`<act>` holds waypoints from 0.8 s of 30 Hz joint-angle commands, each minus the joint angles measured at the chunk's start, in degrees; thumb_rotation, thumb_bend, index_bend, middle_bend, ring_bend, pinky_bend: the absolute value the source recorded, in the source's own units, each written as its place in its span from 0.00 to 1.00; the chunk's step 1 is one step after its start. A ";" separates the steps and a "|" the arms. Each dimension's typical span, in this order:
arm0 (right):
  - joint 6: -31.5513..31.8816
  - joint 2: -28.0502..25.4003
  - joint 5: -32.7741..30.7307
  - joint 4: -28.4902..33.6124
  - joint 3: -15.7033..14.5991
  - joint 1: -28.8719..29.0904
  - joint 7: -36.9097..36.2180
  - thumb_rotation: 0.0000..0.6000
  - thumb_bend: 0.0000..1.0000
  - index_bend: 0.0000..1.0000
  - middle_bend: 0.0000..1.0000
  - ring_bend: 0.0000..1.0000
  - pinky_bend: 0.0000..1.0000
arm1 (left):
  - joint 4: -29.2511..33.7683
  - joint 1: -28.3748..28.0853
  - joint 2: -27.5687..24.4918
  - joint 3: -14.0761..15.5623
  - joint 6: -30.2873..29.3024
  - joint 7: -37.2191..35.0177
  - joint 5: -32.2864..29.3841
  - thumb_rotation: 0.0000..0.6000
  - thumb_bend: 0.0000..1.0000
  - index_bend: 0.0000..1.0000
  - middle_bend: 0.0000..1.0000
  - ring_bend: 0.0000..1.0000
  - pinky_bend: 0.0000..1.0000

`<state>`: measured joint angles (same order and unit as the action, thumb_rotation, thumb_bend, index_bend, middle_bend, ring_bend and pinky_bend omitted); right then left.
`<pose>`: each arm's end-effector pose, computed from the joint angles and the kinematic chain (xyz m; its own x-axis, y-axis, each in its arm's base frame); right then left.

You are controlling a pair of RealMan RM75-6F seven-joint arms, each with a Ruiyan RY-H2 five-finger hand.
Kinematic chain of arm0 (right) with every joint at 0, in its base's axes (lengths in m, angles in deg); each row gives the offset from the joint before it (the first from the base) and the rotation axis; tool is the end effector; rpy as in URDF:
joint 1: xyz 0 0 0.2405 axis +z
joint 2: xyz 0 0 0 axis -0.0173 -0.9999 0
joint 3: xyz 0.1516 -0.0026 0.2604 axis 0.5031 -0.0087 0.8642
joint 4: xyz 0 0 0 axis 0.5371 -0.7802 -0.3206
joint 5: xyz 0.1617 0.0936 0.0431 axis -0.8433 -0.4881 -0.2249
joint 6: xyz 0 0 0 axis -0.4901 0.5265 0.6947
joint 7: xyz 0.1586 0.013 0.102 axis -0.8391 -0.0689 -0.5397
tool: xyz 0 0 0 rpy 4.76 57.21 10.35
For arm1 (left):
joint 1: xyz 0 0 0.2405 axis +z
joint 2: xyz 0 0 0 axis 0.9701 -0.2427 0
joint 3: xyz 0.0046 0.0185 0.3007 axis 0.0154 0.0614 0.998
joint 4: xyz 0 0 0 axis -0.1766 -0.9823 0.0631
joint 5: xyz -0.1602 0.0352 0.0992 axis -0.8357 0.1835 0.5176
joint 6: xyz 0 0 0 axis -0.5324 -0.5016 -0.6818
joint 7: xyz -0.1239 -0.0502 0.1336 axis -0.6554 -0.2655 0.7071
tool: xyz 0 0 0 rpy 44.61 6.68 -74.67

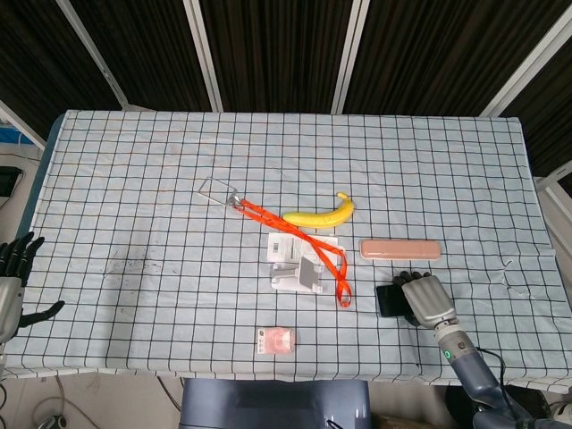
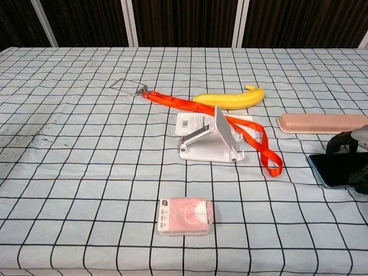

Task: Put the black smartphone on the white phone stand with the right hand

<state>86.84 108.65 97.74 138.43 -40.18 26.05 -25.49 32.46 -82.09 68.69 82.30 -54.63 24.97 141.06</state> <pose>-0.3200 -0.3110 0.0267 0.6779 -0.3662 0.6375 -0.7345 -0.2994 0.6090 -0.3455 0.2392 0.1955 0.3920 -0.0179 0.9198 0.9199 0.0044 -0.3920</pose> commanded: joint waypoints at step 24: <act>9.63 -6.18 1.71 7.73 4.91 -2.83 -9.85 1.00 0.37 0.70 0.73 0.60 0.44 | 0.22 0.13 0.37 -0.39 -0.44 -0.56 -0.44 1.00 0.00 0.00 0.00 0.00 0.00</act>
<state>95.54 102.90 99.47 145.40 -36.08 23.62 -34.11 32.68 -81.96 69.05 81.90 -55.07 24.41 140.63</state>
